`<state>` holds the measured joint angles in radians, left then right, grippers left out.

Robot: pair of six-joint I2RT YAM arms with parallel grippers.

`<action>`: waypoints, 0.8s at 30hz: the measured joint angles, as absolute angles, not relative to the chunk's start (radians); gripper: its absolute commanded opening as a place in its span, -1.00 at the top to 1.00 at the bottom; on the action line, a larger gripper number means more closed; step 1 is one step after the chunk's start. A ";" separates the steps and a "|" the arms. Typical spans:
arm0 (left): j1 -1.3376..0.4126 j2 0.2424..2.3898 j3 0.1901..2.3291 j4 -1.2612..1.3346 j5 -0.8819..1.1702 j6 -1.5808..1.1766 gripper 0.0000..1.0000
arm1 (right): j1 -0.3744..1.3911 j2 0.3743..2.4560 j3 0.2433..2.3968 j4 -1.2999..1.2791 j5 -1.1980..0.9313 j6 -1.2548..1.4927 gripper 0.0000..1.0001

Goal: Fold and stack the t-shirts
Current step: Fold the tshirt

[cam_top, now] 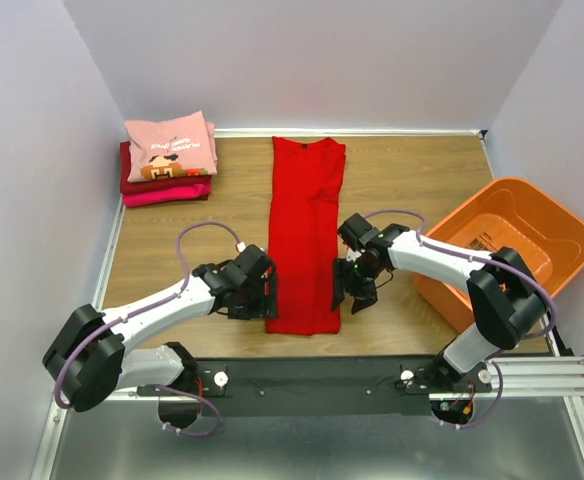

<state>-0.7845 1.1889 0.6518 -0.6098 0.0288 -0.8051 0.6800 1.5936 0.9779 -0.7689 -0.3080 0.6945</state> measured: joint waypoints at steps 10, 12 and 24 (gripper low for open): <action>-0.785 1.189 0.588 -0.584 0.095 -0.807 -0.30 | 0.749 1.606 0.950 -0.760 -0.328 0.750 -0.16; -0.785 1.189 0.579 -0.583 0.104 -0.808 -0.23 | 0.762 1.617 0.947 -0.754 -0.329 0.759 -0.15; -0.785 1.201 0.564 -0.553 0.131 -0.812 0.04 | 0.791 1.662 0.912 -0.722 -0.342 0.778 0.02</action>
